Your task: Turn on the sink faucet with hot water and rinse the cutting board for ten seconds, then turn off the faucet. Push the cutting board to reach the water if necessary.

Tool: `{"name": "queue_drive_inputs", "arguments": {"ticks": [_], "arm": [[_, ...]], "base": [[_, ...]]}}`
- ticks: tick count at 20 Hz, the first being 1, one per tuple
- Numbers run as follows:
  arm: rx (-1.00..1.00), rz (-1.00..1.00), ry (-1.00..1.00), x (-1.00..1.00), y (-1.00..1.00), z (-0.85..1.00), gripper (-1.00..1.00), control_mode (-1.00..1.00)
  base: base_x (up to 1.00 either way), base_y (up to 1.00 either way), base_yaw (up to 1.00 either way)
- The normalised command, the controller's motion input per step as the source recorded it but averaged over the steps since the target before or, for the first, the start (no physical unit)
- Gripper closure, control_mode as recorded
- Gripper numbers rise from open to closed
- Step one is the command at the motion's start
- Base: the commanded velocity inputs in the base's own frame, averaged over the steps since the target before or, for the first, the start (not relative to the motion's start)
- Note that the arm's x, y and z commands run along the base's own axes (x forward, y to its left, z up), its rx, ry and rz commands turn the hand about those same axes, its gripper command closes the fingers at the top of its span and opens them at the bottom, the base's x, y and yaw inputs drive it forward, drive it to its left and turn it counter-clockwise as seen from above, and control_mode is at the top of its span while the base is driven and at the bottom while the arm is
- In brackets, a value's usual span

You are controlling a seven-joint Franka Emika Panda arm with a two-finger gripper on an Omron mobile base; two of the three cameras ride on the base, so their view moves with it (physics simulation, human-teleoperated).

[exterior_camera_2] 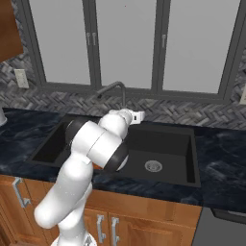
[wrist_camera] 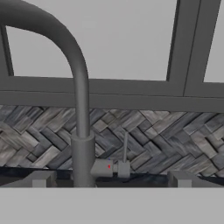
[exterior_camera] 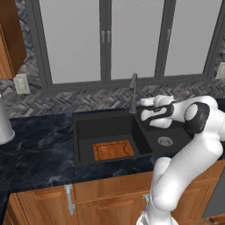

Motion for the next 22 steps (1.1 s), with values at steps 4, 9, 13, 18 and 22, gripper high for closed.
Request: {"name": "queue_drive_inputs", "arguments": {"ticks": [4, 9, 13, 18, 22], "arm": [[0.00, 0.00, 0.00, 0.13, 0.00, -0.08, -1.00, -1.00], [0.00, 0.00, 0.00, 0.11, 0.00, -0.07, -1.00, -1.00], [0.00, 0.00, 0.00, 0.11, -0.02, -0.01, -1.00, -1.00], [0.00, 0.00, 0.00, 0.08, -0.04, 0.00, -1.00, -1.00], [0.00, 0.00, 0.00, 0.06, -0.04, 0.00, -1.00, -1.00]], "base": [[0.00, 0.00, 0.00], [0.00, 0.00, 0.00], [0.00, 0.00, 0.00], [0.00, 0.00, 0.00], [0.00, 0.00, 0.00]]}}
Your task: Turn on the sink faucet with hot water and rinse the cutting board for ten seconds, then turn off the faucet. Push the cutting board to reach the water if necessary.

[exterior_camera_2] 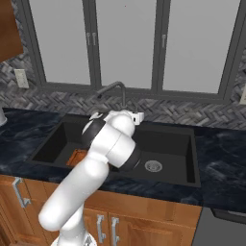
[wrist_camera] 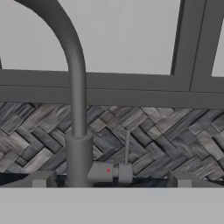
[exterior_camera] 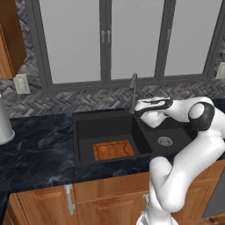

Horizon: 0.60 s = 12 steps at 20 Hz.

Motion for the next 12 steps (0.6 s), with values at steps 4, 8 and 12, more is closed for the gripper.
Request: {"name": "queue_drive_inputs", "arguments": {"ticks": [4, 8, 12], "arm": [[0.00, 0.00, 0.00, 0.11, -0.03, 0.00, -1.00, -1.00], [0.00, 0.00, 0.00, 0.13, -0.04, 0.00, -1.00, -1.00], [0.00, 0.00, 0.00, 0.16, -0.04, 0.00, -1.00, -1.00]], "base": [[0.00, 0.00, 0.00], [0.00, 0.00, 0.00], [0.00, 0.00, 0.00]]}}
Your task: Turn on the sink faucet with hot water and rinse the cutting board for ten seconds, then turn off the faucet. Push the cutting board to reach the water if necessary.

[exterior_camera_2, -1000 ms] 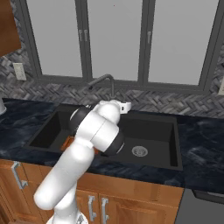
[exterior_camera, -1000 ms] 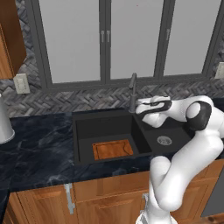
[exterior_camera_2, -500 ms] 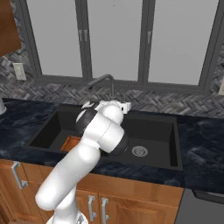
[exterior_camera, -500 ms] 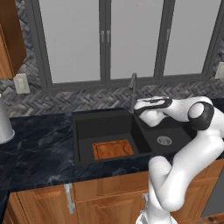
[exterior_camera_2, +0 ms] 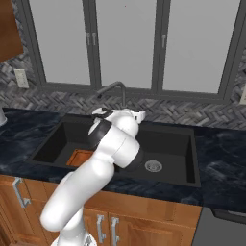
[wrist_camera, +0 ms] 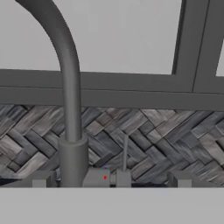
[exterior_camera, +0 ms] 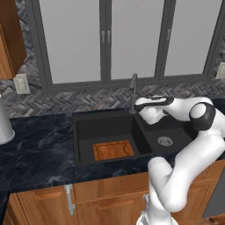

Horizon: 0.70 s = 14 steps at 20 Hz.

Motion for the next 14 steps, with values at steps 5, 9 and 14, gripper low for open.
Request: {"name": "queue_drive_inputs", "arguments": {"ticks": [5, 9, 14], "arm": [[0.00, 0.00, 0.00, 0.16, -0.04, 0.00, -1.00, -1.00], [0.00, 0.00, 0.00, 0.13, -0.07, 0.00, -1.00, -1.00], [0.00, 0.00, 0.00, 0.11, -0.07, 0.00, -1.00, -1.00]], "base": [[0.00, 0.00, 0.00], [0.00, 0.00, 0.00], [0.00, 0.00, 0.00]]}}
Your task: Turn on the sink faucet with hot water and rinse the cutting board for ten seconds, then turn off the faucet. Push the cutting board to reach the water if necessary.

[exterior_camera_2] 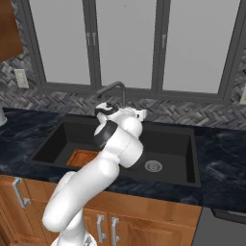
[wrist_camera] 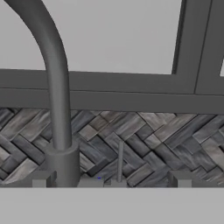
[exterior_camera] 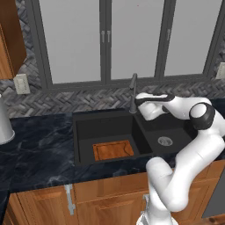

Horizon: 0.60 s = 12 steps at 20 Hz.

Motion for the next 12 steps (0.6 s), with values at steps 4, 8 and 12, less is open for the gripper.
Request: {"name": "queue_drive_inputs", "arguments": {"ticks": [4, 8, 12], "arm": [[0.00, 0.00, 0.00, 0.09, -0.06, 0.00, -1.00, -1.00], [0.00, 0.00, 0.00, 0.11, -0.09, 0.00, -1.00, -1.00], [0.00, 0.00, 0.00, 0.11, -0.08, 0.00, -1.00, -1.00]], "base": [[0.00, 0.00, 0.00], [0.00, 0.00, 0.00], [0.00, 0.00, 0.00]]}}
